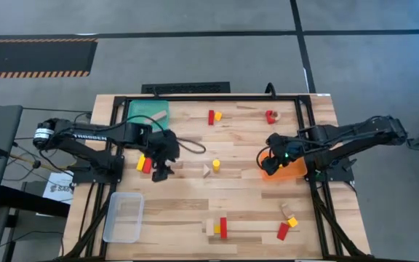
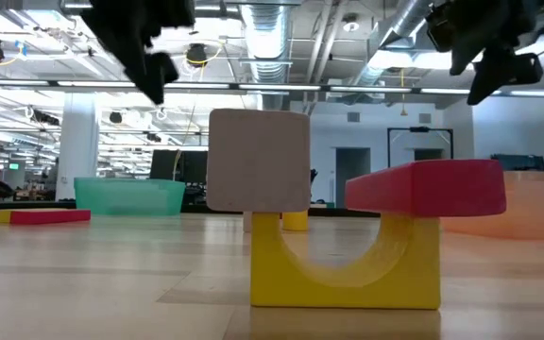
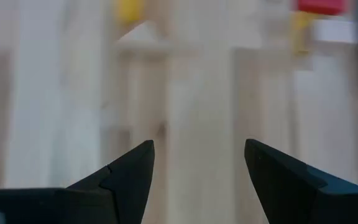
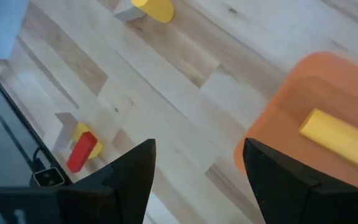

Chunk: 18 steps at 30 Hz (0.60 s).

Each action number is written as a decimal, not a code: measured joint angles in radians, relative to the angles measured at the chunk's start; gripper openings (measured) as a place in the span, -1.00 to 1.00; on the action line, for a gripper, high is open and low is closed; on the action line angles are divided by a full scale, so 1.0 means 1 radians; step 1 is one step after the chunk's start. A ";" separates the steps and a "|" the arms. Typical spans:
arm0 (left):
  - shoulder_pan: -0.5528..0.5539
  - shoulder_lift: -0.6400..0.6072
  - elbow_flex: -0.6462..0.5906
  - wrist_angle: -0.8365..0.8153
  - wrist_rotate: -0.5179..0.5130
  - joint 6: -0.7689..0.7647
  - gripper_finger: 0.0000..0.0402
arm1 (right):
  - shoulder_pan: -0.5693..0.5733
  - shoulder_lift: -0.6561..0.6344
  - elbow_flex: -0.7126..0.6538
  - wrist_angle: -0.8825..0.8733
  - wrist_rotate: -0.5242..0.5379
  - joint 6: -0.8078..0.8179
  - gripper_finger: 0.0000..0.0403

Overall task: Sort & place blocks by color
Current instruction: Put the light brown block into the blue bin

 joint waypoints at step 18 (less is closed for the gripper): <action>-0.408 0.227 0.105 0.391 -0.207 -1.143 0.18 | 0.469 -0.002 0.000 -0.014 0.107 -0.059 0.31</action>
